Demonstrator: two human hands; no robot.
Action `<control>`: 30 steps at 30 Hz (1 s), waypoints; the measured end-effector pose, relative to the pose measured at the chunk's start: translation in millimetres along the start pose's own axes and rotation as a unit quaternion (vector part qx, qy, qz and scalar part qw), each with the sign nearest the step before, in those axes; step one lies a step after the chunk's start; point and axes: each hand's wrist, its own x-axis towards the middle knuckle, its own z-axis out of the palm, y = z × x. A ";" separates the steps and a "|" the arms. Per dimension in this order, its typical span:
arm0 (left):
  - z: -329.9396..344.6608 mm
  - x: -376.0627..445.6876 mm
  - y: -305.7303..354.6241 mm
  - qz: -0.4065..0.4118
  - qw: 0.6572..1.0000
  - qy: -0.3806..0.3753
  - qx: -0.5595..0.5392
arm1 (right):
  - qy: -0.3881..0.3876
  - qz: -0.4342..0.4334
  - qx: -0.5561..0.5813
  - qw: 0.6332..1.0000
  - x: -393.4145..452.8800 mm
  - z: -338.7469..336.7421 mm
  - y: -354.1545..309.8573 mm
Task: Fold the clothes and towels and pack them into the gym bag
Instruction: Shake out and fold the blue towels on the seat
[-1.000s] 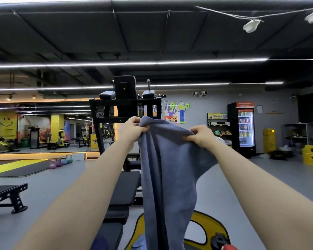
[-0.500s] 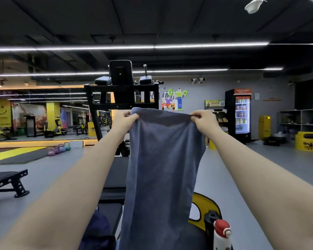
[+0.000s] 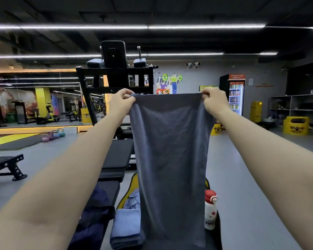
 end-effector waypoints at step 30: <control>17.8 -33.0 -102.9 -0.083 0.985 -0.059 0.142 | -0.124 0.098 -0.008 0.987 -61.4 84.6 80.9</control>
